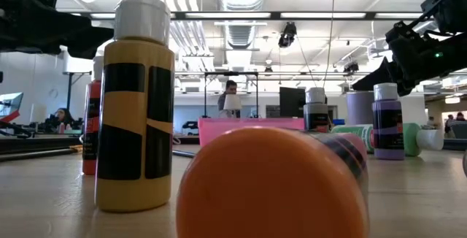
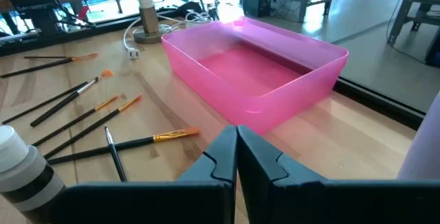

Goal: Pick & Place Paint Supplies

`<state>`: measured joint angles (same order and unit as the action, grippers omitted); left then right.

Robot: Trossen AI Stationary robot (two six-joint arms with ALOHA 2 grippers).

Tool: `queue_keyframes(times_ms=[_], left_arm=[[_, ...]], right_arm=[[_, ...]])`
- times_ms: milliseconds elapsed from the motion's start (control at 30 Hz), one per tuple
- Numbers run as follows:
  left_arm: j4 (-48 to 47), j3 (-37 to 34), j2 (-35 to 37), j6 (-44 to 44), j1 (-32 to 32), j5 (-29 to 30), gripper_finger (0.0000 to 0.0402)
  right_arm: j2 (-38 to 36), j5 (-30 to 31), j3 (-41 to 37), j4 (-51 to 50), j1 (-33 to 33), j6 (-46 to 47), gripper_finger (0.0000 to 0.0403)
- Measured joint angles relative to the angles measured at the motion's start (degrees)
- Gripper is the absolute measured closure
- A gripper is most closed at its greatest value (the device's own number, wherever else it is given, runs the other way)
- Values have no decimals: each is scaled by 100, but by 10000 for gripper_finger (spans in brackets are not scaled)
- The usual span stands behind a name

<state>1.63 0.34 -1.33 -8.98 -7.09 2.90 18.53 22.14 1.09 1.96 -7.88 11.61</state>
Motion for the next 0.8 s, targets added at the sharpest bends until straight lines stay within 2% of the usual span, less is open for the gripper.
queue_keyframes(times_ms=[300, 533, 667, 800], left_arm=[[0, 0, 1, 0, 0, -4, 119], [-2, 0, 1, 0, 0, -24, 119], [-2, 0, 1, -1, 0, -24, 119], [-2, 0, -1, -1, 0, -22, 119]], right_arm=[[0, 32, 0, 425, -2, 227, 394], [1, 23, 0, 1042, 1, 913, 394], [2, -170, 1, 1060, 1, 1150, 394], [2, -716, 1, 1138, 2, 1242, 394]])
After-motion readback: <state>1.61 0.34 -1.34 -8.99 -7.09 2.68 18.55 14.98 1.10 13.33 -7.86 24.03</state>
